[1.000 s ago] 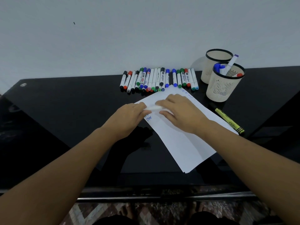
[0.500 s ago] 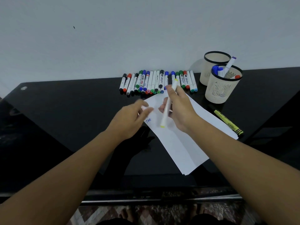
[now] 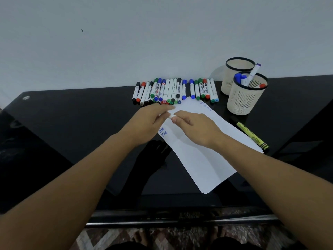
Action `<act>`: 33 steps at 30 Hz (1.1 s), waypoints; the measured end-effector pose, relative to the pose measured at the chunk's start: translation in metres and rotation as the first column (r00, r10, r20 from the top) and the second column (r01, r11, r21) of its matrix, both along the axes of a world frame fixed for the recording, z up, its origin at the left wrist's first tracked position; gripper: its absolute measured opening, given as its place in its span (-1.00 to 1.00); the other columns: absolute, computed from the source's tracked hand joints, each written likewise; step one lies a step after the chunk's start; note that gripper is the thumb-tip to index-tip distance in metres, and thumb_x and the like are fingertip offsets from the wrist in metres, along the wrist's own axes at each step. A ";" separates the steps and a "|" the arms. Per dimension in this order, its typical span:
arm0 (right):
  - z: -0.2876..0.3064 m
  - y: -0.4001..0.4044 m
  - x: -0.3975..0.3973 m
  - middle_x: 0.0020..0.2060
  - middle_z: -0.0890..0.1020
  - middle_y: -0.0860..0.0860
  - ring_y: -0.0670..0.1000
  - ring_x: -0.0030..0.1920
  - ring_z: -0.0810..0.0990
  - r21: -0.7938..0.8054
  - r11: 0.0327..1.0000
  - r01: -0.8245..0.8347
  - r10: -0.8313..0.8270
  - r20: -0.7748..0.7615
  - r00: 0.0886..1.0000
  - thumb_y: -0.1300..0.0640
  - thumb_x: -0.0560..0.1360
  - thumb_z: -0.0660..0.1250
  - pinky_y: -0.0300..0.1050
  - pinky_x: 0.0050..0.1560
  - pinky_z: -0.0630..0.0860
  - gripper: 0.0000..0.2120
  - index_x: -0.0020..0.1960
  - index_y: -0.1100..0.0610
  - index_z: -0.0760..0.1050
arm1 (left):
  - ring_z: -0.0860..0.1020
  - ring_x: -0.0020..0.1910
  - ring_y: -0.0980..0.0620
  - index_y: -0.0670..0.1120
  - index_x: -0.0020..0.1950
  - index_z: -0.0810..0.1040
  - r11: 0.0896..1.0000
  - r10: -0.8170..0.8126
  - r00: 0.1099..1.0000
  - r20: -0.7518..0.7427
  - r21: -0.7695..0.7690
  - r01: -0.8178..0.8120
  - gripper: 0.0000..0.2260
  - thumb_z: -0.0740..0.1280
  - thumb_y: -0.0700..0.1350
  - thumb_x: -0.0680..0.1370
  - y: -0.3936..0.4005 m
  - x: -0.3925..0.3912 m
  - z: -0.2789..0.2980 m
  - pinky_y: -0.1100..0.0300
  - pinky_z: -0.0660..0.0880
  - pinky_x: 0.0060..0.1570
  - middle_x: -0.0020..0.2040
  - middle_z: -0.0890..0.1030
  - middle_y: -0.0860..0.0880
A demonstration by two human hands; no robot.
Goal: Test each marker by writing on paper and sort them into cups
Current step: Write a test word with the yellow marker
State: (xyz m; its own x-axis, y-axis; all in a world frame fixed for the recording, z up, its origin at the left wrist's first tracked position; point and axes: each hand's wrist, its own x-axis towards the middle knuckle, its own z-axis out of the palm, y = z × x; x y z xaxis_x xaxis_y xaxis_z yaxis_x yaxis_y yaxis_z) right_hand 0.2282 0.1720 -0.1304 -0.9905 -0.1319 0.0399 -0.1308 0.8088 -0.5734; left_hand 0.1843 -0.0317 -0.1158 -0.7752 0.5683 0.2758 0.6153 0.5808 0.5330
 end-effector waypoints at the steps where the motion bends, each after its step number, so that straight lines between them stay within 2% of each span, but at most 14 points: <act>1: -0.003 0.001 0.000 -0.05 0.65 -0.13 -0.05 0.01 0.58 0.014 1.000 0.008 -0.008 -0.004 1.000 -0.32 0.68 -0.01 0.01 0.03 0.53 -0.63 0.18 -0.20 0.49 | 0.52 0.12 0.28 0.09 0.45 0.51 1.000 -0.002 1.000 0.020 -0.010 0.002 -0.69 0.22 -0.02 0.71 0.000 0.000 -0.001 0.43 0.41 0.10 0.26 0.59 0.17; 5: -0.003 0.003 0.002 -0.04 0.66 -0.12 -0.03 -0.02 0.60 0.054 0.998 -0.017 0.018 -0.014 1.000 -0.34 0.66 0.05 0.01 -0.02 0.56 -0.66 0.27 -0.26 0.47 | 0.56 0.00 0.23 0.13 0.24 0.62 1.000 0.005 0.990 0.139 -0.004 -0.004 -0.81 0.30 -0.03 0.67 -0.001 -0.004 0.000 0.41 0.44 -0.03 0.04 0.63 0.19; 9: 0.000 0.005 0.003 -0.10 0.60 -0.06 0.01 -0.09 0.60 0.089 0.996 -0.011 0.005 0.065 0.998 -0.23 0.65 0.23 -0.01 -0.14 0.51 -0.59 0.42 -0.10 0.30 | 0.60 -0.06 0.21 0.08 0.18 0.61 0.995 0.074 0.977 0.202 0.054 -0.086 -0.86 0.35 -0.08 0.65 -0.003 -0.006 0.001 0.39 0.45 -0.08 -0.04 0.63 0.17; 12: -0.005 0.011 0.004 -0.09 0.61 0.05 0.08 -0.12 0.60 0.029 0.999 0.042 -0.044 0.070 0.997 0.05 0.67 0.21 0.07 -0.05 0.55 -0.62 0.46 -0.02 0.23 | 0.65 -0.11 0.19 0.04 0.18 0.59 0.976 0.133 0.953 0.273 0.131 -0.174 -0.87 0.35 -0.10 0.64 -0.011 -0.007 -0.006 0.25 0.54 -0.02 -0.01 0.67 0.13; 15: -0.007 0.012 0.006 0.04 0.65 0.19 0.14 -0.03 0.64 -0.063 0.995 0.074 -0.069 0.074 0.995 0.16 0.70 0.15 0.13 0.08 0.57 -0.54 0.53 -0.08 0.10 | 0.63 -0.07 0.20 0.06 0.16 0.57 0.967 0.203 0.944 0.261 0.100 -0.236 -0.90 0.34 -0.06 0.65 -0.023 -0.002 -0.020 0.26 0.53 -0.04 0.03 0.65 0.15; 17: -0.006 0.012 0.008 0.09 0.65 0.18 0.15 -0.06 0.69 -0.141 0.987 0.078 -0.070 0.066 0.995 0.18 0.70 0.15 0.15 0.12 0.60 -0.59 0.44 -0.19 0.18 | 0.60 -0.02 0.17 0.05 0.15 0.56 0.966 0.246 0.952 0.182 0.041 -0.257 -0.91 0.33 -0.04 0.65 -0.033 0.002 -0.032 0.20 0.56 -0.01 0.04 0.62 0.14; 19: -0.004 0.011 0.009 0.13 0.64 0.03 0.01 -0.15 0.73 -0.279 0.953 0.118 -0.098 0.086 0.992 0.16 0.71 0.15 0.04 0.13 0.63 -0.74 0.25 -0.16 0.44 | 0.54 0.00 0.15 0.02 0.14 0.55 0.961 0.277 0.956 0.095 -0.019 -0.276 -0.92 0.33 -0.07 0.65 -0.043 0.005 -0.044 0.12 0.55 0.05 0.04 0.58 0.11; 21: -0.005 0.010 0.007 0.12 0.66 -0.05 -0.01 -0.08 0.73 -0.422 0.892 0.160 -0.129 0.102 0.986 0.17 0.68 0.14 0.01 0.19 0.62 -0.70 0.13 -0.11 0.60 | 0.48 0.02 0.14 0.03 0.14 0.54 0.951 0.308 0.950 0.054 -0.021 -0.307 -0.90 0.33 -0.11 0.63 -0.052 0.007 -0.055 0.11 0.51 0.07 0.04 0.54 0.11; 23: -0.005 0.008 0.007 0.14 0.65 -0.06 0.01 0.10 0.68 -0.548 0.822 0.156 -0.113 0.111 0.987 0.25 0.65 0.16 0.06 0.26 0.59 -0.65 0.21 -0.10 0.59 | 0.44 0.06 0.08 0.05 0.25 0.51 0.952 0.305 0.952 0.015 -0.026 -0.304 -0.79 0.32 -0.13 0.63 -0.055 0.008 -0.063 0.15 0.45 0.06 0.08 0.51 0.10; 25: -0.004 0.005 0.008 0.17 0.64 0.00 -0.03 0.15 0.66 -0.616 0.777 0.132 -0.096 0.092 0.991 0.33 0.62 0.24 0.02 0.25 0.59 -0.59 0.28 -0.13 0.49 | 0.40 0.09 0.04 0.05 0.40 0.48 0.959 0.277 0.960 -0.033 -0.058 -0.279 -0.67 0.29 -0.15 0.64 -0.054 0.007 -0.069 0.17 0.39 0.06 0.12 0.48 0.05; 28: -0.007 -0.006 0.011 0.04 0.70 0.04 0.03 0.07 0.70 -0.665 0.730 0.158 -0.113 0.110 0.988 0.21 0.58 0.44 0.01 0.19 0.56 -0.62 0.15 -0.20 0.39 | 0.38 0.04 -0.01 0.04 0.43 0.52 0.964 0.240 0.963 -0.123 -0.085 -0.252 -0.64 0.27 -0.18 0.64 -0.054 0.004 -0.074 0.06 0.47 0.03 0.11 0.46 0.01; 31: -0.015 -0.023 0.017 -0.19 0.68 0.04 0.07 -0.10 0.69 -0.769 0.617 0.169 -0.108 0.130 0.986 0.02 0.67 0.33 0.03 0.19 0.58 -0.96 0.05 -0.09 0.48 | 0.35 0.02 -0.01 0.11 0.45 0.51 0.957 0.215 0.961 -0.176 -0.157 -0.243 -0.62 0.20 -0.11 0.65 -0.055 0.001 -0.078 -0.01 0.48 0.03 0.13 0.43 0.03; 33: -0.022 -0.027 0.020 -0.28 0.62 0.04 0.01 -0.21 0.63 -0.765 0.618 0.178 -0.143 0.113 0.983 -0.07 0.71 0.22 -0.12 0.01 0.55 -0.80 0.09 -0.01 0.57 | 0.34 0.02 0.01 0.16 0.45 0.50 0.950 0.202 0.962 -0.185 -0.203 -0.239 -0.59 0.10 -0.01 0.63 -0.055 0.000 -0.078 -0.03 0.48 0.04 0.14 0.41 0.04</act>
